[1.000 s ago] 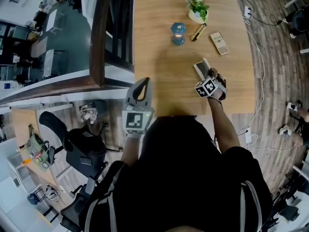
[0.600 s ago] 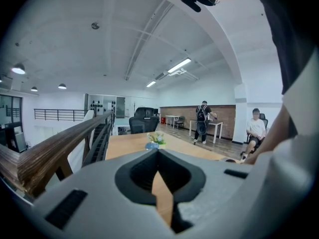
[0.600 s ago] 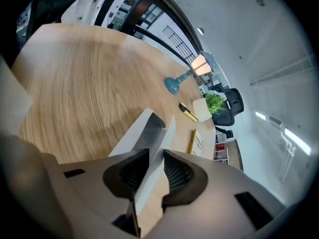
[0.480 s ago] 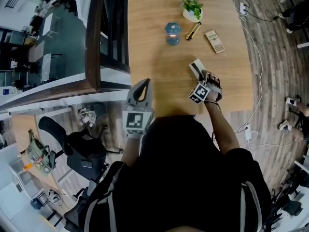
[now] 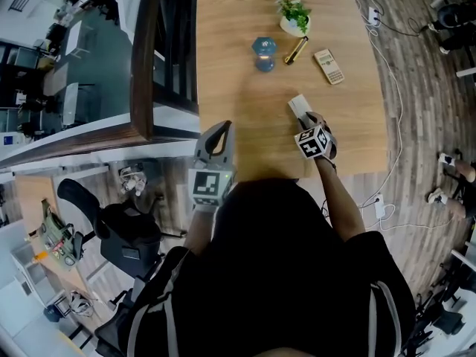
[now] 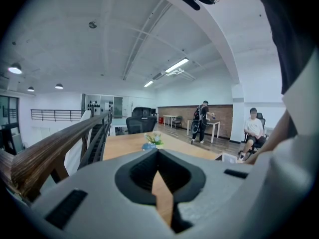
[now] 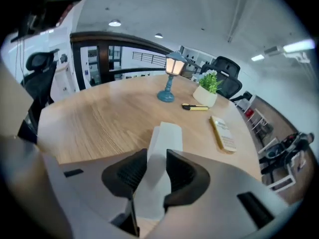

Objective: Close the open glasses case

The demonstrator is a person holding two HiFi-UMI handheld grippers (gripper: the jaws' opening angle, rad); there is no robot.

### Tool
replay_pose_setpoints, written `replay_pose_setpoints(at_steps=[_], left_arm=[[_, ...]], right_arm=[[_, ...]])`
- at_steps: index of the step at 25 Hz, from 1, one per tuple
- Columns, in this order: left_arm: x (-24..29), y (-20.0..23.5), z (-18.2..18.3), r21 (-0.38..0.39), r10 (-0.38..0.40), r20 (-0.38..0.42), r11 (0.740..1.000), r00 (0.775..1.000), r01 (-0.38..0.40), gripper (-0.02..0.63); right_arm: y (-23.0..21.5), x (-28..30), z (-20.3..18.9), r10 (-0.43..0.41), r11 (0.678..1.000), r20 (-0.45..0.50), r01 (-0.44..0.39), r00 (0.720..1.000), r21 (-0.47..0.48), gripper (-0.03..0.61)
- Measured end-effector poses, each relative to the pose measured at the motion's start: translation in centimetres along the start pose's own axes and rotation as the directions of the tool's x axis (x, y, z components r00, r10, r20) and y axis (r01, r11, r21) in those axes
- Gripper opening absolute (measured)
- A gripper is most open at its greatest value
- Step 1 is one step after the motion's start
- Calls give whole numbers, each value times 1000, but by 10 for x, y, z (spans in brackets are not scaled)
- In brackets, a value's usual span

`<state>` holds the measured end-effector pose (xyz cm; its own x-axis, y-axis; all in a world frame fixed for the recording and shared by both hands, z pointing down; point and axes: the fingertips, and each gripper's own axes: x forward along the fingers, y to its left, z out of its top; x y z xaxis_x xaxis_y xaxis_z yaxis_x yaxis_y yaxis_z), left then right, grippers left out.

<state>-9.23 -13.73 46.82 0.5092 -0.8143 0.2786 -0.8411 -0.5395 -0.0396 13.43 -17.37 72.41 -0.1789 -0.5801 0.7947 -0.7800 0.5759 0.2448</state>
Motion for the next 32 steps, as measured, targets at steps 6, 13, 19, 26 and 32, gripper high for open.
replay_pose_setpoints(at_steps=[6,13,19,26,32], left_arm=[[2,-4,5,8,-3,3,1000,1000,3,-2],[2,-7,2,25,-7,-5,1000,1000,7,-2],[4,-6,6,5,2,10,1000,1000,-2,-2],[9,-1,6,23,-14,-3,1000,1000,14,-2],[10,7,21,33,-6,26,999,1000,5,-2]], right_arm=[[0,4,-7,-9,981,25,4,1000,191,19],[-1,7,-6,1,976,-12,2,1000,216,14],[0,7,-6,9,978,11,-11,1000,207,14],[3,12,-6,55,978,-3,-53,998,201,14],[-18,-27,14,71,946,123,-106,990,306,14]])
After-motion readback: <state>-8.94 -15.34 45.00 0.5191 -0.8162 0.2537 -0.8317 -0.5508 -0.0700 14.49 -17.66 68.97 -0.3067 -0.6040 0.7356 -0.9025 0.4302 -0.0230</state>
